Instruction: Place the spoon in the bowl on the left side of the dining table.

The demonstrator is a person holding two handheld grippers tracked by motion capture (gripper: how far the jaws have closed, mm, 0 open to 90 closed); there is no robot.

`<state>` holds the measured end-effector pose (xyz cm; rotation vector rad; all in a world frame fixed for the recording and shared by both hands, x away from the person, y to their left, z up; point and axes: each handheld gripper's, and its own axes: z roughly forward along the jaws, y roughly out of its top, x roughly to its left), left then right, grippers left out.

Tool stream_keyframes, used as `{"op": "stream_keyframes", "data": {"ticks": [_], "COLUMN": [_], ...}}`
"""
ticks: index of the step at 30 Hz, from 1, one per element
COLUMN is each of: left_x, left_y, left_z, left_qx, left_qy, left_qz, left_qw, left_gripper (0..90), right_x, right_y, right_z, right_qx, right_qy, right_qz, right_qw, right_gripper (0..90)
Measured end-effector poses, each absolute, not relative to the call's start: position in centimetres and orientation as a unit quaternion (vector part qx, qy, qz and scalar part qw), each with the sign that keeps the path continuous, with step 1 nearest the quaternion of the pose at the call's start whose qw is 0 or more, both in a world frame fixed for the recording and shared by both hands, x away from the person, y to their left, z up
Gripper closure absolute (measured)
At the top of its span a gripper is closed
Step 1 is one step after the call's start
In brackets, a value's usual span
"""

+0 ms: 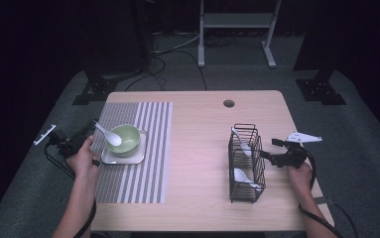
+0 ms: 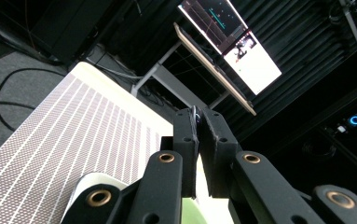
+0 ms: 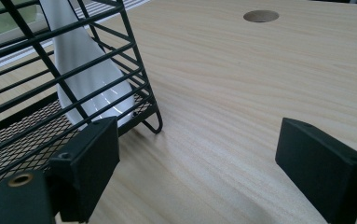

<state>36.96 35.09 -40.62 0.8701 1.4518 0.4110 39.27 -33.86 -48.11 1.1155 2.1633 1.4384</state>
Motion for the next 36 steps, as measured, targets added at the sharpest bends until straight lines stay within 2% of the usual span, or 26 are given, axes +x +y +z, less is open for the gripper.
{"op": "stream_keyframes", "data": {"ticks": [36], "left_x": [37.1], "left_y": [34.8], "left_z": [-43.7], "left_qx": [0.391], "left_qy": [0.656], "left_qz": [0.17], "left_qw": [0.623], "left_gripper": [84.7], "right_x": [39.3], "right_y": [-33.8], "right_z": [-48.1], "right_qx": [0.39], "right_qy": [0.757], "right_qz": [0.5], "right_qw": [0.156], "right_gripper": [12.3]}}
